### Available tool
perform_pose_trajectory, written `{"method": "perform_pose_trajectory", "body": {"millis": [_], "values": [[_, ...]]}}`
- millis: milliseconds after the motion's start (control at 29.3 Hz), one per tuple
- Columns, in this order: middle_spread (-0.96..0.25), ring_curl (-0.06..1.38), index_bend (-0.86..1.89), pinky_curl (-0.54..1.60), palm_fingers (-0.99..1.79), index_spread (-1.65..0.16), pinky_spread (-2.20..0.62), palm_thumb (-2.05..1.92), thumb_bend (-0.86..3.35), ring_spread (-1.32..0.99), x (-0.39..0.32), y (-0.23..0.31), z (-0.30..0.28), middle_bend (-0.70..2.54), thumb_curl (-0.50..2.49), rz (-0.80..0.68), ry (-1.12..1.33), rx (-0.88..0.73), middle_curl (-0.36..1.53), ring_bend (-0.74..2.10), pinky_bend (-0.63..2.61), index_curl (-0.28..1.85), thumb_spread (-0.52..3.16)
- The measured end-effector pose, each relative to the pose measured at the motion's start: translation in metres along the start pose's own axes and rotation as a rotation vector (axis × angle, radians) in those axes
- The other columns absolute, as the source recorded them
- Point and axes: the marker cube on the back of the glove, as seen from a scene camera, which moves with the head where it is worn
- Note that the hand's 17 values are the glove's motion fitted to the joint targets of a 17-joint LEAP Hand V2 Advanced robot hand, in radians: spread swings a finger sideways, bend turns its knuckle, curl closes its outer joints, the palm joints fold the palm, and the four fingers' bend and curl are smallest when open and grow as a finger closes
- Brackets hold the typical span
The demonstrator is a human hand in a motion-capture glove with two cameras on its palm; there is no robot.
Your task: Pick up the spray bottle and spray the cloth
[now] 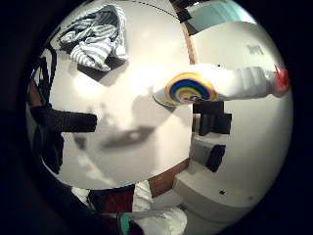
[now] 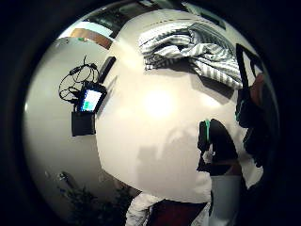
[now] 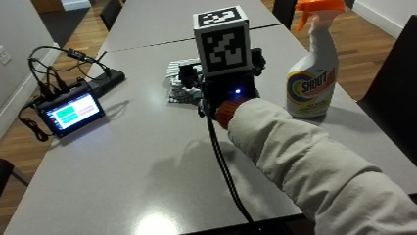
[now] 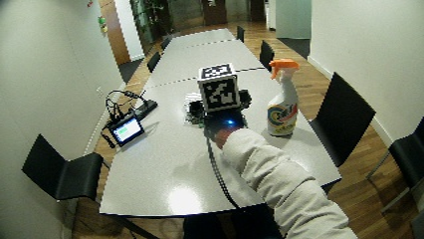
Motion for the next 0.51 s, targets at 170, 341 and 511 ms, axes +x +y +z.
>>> {"method": "perform_pose_trajectory", "body": {"millis": [170,341,511], "values": [[-0.09,0.21,0.22,0.20,1.46,-0.13,-0.14,0.70,0.40,-0.13,-0.0052,0.0013,0.0029,0.57,0.20,-0.013,0.002,-0.005,0.18,0.74,0.73,0.15,0.50],[-0.11,0.31,0.25,0.30,1.37,-0.17,-0.17,0.74,0.36,-0.15,-0.0048,0.0004,0.0023,0.64,0.25,-0.009,0.000,-0.004,0.26,0.81,0.81,0.24,0.65],[-0.12,0.37,0.27,0.35,1.32,-0.18,-0.19,0.77,0.31,-0.16,-0.0078,-0.0002,0.0014,0.68,0.29,-0.015,-0.002,-0.005,0.31,0.84,0.84,0.29,0.74]]}}
